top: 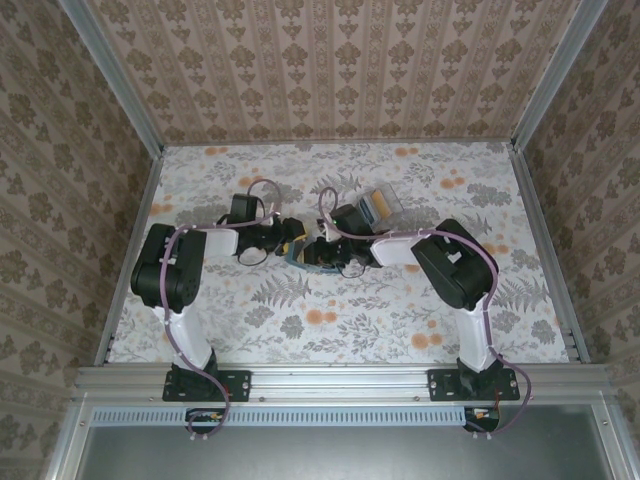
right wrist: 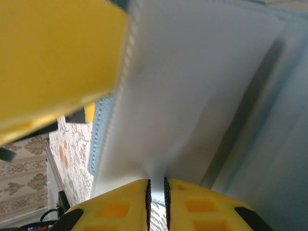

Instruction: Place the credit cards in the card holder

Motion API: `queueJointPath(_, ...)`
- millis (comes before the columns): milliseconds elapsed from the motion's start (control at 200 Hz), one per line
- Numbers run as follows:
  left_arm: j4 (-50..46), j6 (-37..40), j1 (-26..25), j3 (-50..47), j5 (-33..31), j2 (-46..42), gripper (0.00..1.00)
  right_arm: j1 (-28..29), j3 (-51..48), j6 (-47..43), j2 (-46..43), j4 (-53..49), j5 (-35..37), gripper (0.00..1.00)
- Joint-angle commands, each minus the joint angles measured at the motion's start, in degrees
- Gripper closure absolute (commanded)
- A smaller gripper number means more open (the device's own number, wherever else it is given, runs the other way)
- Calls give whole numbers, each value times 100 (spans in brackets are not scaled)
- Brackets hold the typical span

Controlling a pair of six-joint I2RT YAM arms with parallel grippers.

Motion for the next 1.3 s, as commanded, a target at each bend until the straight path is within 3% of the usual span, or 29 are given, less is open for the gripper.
queueJointPath(0, 139, -56, -65, -51, 165, 33, 47, 13, 246, 101, 91, 230, -52, 81)
queueJointPath(440, 976, -481, 45, -300, 305, -64, 45, 16, -99, 184, 156, 498, -14, 80)
queueJointPath(615, 1898, -1075, 84, -646, 228, -34, 40, 7, -294, 275, 176, 819, 3, 77)
queueJointPath(755, 1837, -1073, 103, -550, 303, 61, 41, 1, -404, 429, 242, 1134, -22, 75)
queueJointPath(855, 1705, -1004, 94, -505, 323, 107, 48, -19, -458, 499, 213, 1263, -6, 75)
queueJointPath(985, 874, -501, 68, -385, 103, 91, 72, -78, -617, 622, 99, 1667, -15, 75)
queueJointPath(1150, -82, 76, 19, -216, -211, 74, 81, -257, -882, 553, -307, 1744, 158, 73)
queueJointPath(1295, -30, 17, 37, -265, -256, 4, 86, -540, -1151, 323, -929, 1416, 472, 65)
